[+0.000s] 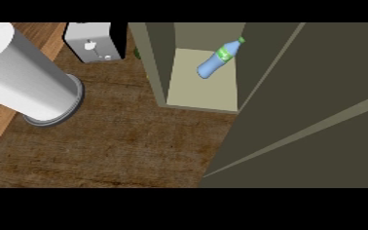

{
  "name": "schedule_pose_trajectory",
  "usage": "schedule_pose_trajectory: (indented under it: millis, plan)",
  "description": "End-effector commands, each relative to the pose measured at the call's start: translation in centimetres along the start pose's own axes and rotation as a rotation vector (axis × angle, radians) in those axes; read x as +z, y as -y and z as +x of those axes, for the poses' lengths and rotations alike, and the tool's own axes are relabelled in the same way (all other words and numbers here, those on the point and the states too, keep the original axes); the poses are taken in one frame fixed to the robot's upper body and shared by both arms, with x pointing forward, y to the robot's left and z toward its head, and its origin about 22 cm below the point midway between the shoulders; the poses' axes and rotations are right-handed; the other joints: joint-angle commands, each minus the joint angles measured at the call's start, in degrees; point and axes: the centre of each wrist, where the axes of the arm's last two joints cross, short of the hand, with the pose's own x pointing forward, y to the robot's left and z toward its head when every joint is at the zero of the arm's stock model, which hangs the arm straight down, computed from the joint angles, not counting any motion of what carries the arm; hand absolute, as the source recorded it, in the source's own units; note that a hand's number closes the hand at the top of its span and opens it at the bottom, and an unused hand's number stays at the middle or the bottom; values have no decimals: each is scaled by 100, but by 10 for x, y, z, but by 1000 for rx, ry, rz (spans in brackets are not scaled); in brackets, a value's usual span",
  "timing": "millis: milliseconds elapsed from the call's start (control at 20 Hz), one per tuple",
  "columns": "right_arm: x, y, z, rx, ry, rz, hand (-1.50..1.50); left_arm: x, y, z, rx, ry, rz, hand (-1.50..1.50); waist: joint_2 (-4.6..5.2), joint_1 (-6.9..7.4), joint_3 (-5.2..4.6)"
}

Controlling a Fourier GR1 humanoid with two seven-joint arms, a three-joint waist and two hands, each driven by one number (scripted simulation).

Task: Pick up the bottled water, place it into the cabinet and close the cabinet

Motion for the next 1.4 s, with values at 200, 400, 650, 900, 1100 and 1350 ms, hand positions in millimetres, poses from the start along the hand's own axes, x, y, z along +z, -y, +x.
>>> schedule_pose_trajectory:
  millis: [200,400,650,900,1100,1350]
  plan:
    - [-95,-28,4,22,-167,107,150,2,-16,13,7,12,-34,-150,120,218,39]
    - [-134,-34,19,38,-178,252,150,11,-33,18,20,28,-24,-150,159,214,79]
    - [-176,-19,48,33,-214,273,150,48,-36,17,20,31,21,-150,149,-22,104]
    - [-178,27,12,-136,-275,195,150,69,-49,25,-9,30,68,-150,179,-275,116]
    - [-195,62,10,-200,-281,147,150,65,-53,34,7,55,41,-150,202,-286,113]
    - [-178,86,-17,-199,-286,81,150,89,-51,35,6,20,69,-150,177,-365,116]
